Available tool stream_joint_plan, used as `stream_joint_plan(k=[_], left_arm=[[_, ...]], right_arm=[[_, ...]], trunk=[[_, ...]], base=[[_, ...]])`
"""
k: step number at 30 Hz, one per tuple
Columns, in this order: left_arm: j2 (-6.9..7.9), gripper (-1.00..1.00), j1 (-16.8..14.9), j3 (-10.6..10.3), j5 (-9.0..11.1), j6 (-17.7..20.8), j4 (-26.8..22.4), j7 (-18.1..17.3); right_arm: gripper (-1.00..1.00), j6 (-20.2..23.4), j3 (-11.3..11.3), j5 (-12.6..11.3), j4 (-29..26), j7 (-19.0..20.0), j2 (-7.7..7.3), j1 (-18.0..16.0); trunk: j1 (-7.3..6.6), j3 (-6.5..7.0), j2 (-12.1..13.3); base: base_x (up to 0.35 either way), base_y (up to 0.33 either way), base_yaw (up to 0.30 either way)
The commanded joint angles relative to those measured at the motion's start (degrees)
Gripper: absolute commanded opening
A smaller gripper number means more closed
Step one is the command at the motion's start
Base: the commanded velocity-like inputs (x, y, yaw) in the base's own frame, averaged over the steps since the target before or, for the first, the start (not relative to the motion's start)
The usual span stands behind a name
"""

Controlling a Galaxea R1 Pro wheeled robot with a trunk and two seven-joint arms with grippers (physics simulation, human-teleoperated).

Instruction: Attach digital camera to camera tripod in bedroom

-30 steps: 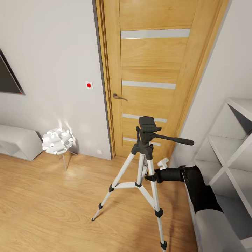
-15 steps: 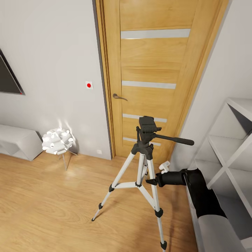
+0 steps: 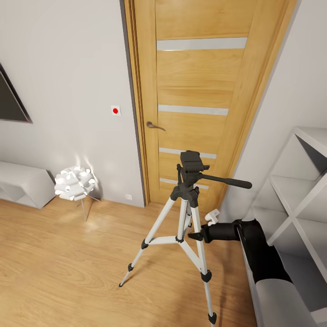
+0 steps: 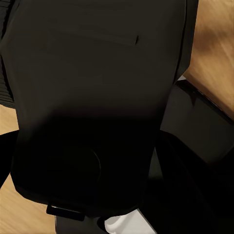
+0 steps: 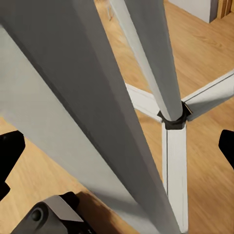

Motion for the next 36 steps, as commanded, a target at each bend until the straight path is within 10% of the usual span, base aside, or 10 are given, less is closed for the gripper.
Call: stream_joint_plan(k=[1,36], left_arm=[[0.00,-1.00,-0.04,-0.48,0.37,0.00,-0.01,0.06],[0.17,-1.00,-0.04,-0.52,0.35,-0.75,-0.07,0.58]], right_arm=[[1.00,0.39,-0.10,0.33,-0.03,0.44,0.06,-0.06],[1.00,-1.75,-1.74,0.14,0.22,0.27,0.28,-0.06]], trunk=[[0.03,-0.11,-0.11],[0.03,-0.11,-0.11]], base=[[0.000,0.000,0.000],[0.000,0.000,0.000]])
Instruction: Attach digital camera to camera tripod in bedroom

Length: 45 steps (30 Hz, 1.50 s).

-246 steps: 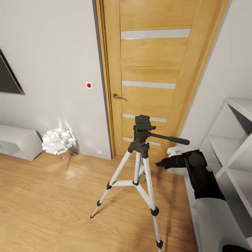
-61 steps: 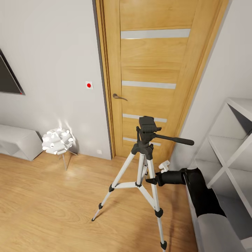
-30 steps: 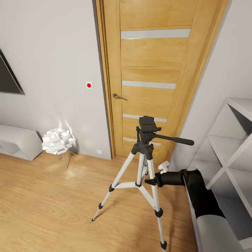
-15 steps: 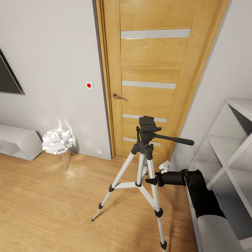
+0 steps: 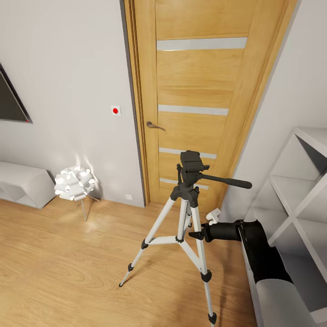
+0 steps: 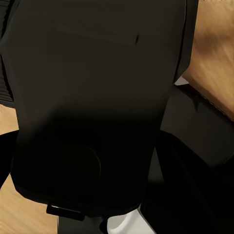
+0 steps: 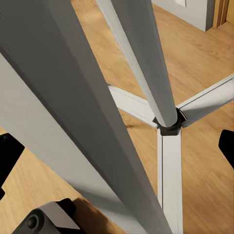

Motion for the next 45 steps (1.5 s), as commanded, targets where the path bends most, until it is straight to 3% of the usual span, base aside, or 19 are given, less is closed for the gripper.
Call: stream_joint_plan(k=[1,9,10,28,29,32,33,34,36,38,39,40,42,43,44,45], left_arm=[[0.00,-1.00,-0.03,-0.50,0.35,-0.09,0.01,0.07],[-0.01,-1.00,-0.03,-0.48,0.31,-0.11,0.00,0.08],[-0.01,-1.00,-0.03,-0.47,0.30,-0.12,0.02,0.08],[0.13,-1.00,-0.03,-0.66,-0.13,-0.74,-0.25,0.16],[0.43,-1.00,-0.03,-0.74,-0.31,-0.75,-0.50,0.19],[5.89,-1.00,-0.20,-0.90,-0.84,1.36,-6.42,0.19],[8.30,-1.00,-0.30,-0.89,-1.06,4.29,-9.95,0.15],[12.06,-1.00,-0.76,-0.87,-1.39,12.22,-17.84,0.11],[16.30,-1.00,-2.73,-0.70,-1.75,26.81,-34.14,0.72],[17.84,-1.00,-4.41,-0.50,-1.90,34.15,-43.18,2.04],[19.04,-1.00,-8.67,0.52,-1.98,43.60,-54.97,5.89],[19.11,-1.00,-10.69,1.08,-1.91,46.26,-58.01,7.62],[17.78,-1.00,-21.10,3.60,-1.36,54.24,-64.99,15.35],[17.05,-1.00,-24.12,4.20,-1.21,55.47,-65.57,17.22],[14.68,-1.00,-32.86,5.68,-0.92,57.82,-65.15,21.80],[13.91,-1.00,-35.57,6.02,-0.92,58.33,-64.51,22.99]], right_arm=[[1.00,0.45,-0.11,0.32,-0.04,0.41,0.03,-0.05],[1.00,0.45,-0.11,0.38,0.93,0.41,0.04,-0.06],[-1.00,0.43,-0.11,0.39,1.08,0.41,0.04,-0.06],[-1.00,0.43,-0.11,0.41,1.32,-0.43,0.04,-0.06],[-1.00,0.40,-0.11,0.39,1.32,-0.75,0.04,-0.06],[-1.00,0.37,-0.11,0.35,2.35,-1.25,0.04,-0.06],[-1.00,0.36,-0.11,0.37,3.05,-1.32,0.04,-0.06],[-1.00,0.36,-0.11,0.43,3.93,-1.42,0.04,-0.05],[-1.00,0.36,-0.11,0.46,4.51,-1.76,0.04,-0.06],[-1.00,0.36,-0.11,0.47,4.66,-1.95,0.04,-0.06],[-1.00,0.32,-0.11,0.48,4.79,-2.28,0.04,-0.06],[-1.00,0.32,-0.11,0.49,4.81,-2.39,0.04,-0.06],[-1.00,0.32,-0.11,0.49,4.88,-2.88,0.04,-0.06],[-1.00,0.31,-0.11,0.49,4.89,-2.96,0.04,-0.06],[-1.00,0.29,-0.11,0.48,4.90,-3.12,0.04,-0.06],[-1.00,0.29,-0.11,0.46,4.91,-3.15,0.04,-0.06]], trunk=[[0.03,-0.11,-0.11],[0.03,-0.11,-0.11],[0.03,-0.11,-0.11],[0.03,-0.11,-0.11],[0.03,-0.11,-0.11],[0.03,-0.11,-0.11],[0.03,-0.11,-0.11],[0.03,-0.11,-0.11],[0.03,-0.11,-0.11],[0.03,-0.11,-0.11],[0.03,-0.11,-0.11],[0.03,-0.11,-0.11],[0.03,-0.11,-0.11],[0.03,-0.11,-0.11],[0.03,-0.11,-0.11],[0.03,-0.11,-0.11]], base=[[0.000,0.000,0.000],[0.000,0.000,0.000],[0.000,0.000,0.000],[0.000,0.000,0.000],[0.000,0.000,0.000],[0.000,0.000,0.000],[0.000,0.000,0.000],[0.000,0.000,0.000],[0.000,0.000,0.000],[0.000,0.000,0.000],[0.000,0.000,0.000],[0.000,0.000,0.000],[0.000,0.000,0.000],[0.000,0.000,0.000],[0.000,0.000,0.000],[0.000,0.000,0.000]])
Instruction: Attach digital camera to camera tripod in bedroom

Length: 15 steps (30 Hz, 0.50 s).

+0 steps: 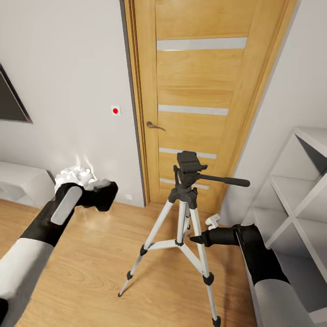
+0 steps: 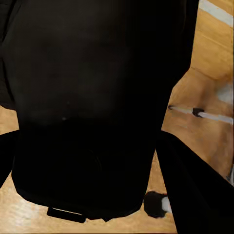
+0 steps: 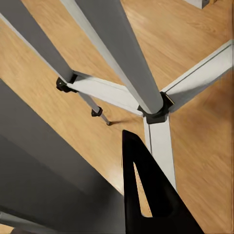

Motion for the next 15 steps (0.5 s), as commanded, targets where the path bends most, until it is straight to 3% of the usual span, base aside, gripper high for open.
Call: stream_joint_plan(k=[1,2,3,5,8,10,11,15], left_arm=[[-1.43,-1.00,-4.28,0.35,0.11,0.92,1.55,2.54],[-2.98,-1.00,-9.12,0.67,-0.07,1.35,3.24,4.38],[-3.80,-1.00,-11.47,0.78,-0.15,1.51,4.05,5.34],[-7.57,-1.00,-19.68,1.04,-0.39,1.82,6.70,9.81],[-11.86,-1.00,-26.25,1.15,-0.45,1.88,9.25,15.37],[-16.64,-1.00,-32.82,1.19,-0.46,1.94,13.77,20.33],[-19.71,-1.00,-38.24,1.21,-0.47,1.96,18.69,22.45],[-22.05,-1.00,-44.82,1.22,-0.33,2.06,24.14,23.61]], right_arm=[[-1.00,0.39,-0.13,0.41,-0.06,0.33,0.03,-0.06],[-1.00,0.39,-0.12,0.39,-0.06,0.30,0.00,-0.06],[-1.00,0.39,-0.12,0.38,-0.05,0.28,-0.01,-0.06],[-1.00,0.35,-0.13,0.41,-0.05,0.26,-0.04,-0.04],[-1.00,0.37,-0.12,0.43,-0.05,0.25,0.00,-0.05],[-1.00,0.38,-0.12,0.44,-0.05,0.24,0.02,-0.05],[-1.00,0.38,-0.12,0.44,-0.03,0.24,0.02,-0.03],[-1.00,0.38,-0.12,0.45,0.02,0.23,0.03,-0.05]], trunk=[[0.04,-0.14,-0.12],[0.04,-0.14,-0.12],[0.04,-0.14,-0.12],[0.04,-0.14,-0.12],[0.04,-0.14,-0.12],[0.04,-0.14,-0.12],[0.04,-0.14,-0.12],[0.04,-0.14,-0.12]], base=[[0.000,0.000,0.000],[0.000,0.000,0.000],[0.000,0.000,0.000],[0.000,0.000,0.000],[0.000,0.000,0.000],[0.000,0.000,0.000],[0.000,0.000,0.000],[0.000,0.000,0.000]])
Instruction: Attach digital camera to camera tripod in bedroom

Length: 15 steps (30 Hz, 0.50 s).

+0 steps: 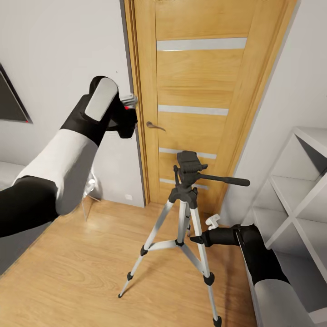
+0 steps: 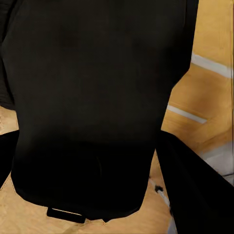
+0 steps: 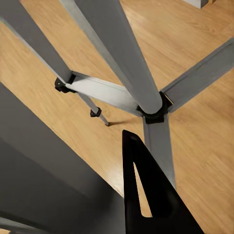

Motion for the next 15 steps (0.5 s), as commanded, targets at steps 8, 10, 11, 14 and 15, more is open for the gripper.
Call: stream_joint_plan(k=[8,10,11,14,15], left_arm=[[-1.66,-1.00,-6.58,-0.49,2.28,0.71,-2.89,-2.63],[-2.22,-1.00,-6.89,-1.60,3.47,0.75,-3.79,-3.11],[-2.42,-1.00,-6.96,-2.27,3.94,0.75,-4.04,-3.21],[-2.68,-1.00,-7.08,-5.45,5.70,0.75,-4.98,-3.41],[-2.68,-1.00,-7.13,-8.41,7.24,0.75,-5.87,-3.49]], right_arm=[[-1.00,0.47,-0.11,0.30,-0.05,0.43,0.04,-0.05],[-1.00,0.47,-0.11,0.30,-0.05,0.43,0.04,-0.05],[-1.00,0.47,-0.11,0.30,-0.05,0.44,0.04,-0.05],[-1.00,0.47,-0.11,0.30,-0.05,0.44,0.00,-0.05],[-1.00,0.47,-0.11,0.30,-0.05,0.42,-0.02,-0.05]], trunk=[[0.05,-0.14,-0.09],[0.05,-0.14,-0.09],[0.05,-0.14,-0.09],[0.05,-0.14,-0.09],[0.05,-0.14,-0.09]], base=[[0.000,0.000,0.000],[0.000,0.000,0.000],[0.000,0.000,0.000],[0.000,0.000,0.000],[0.000,0.000,0.000]])
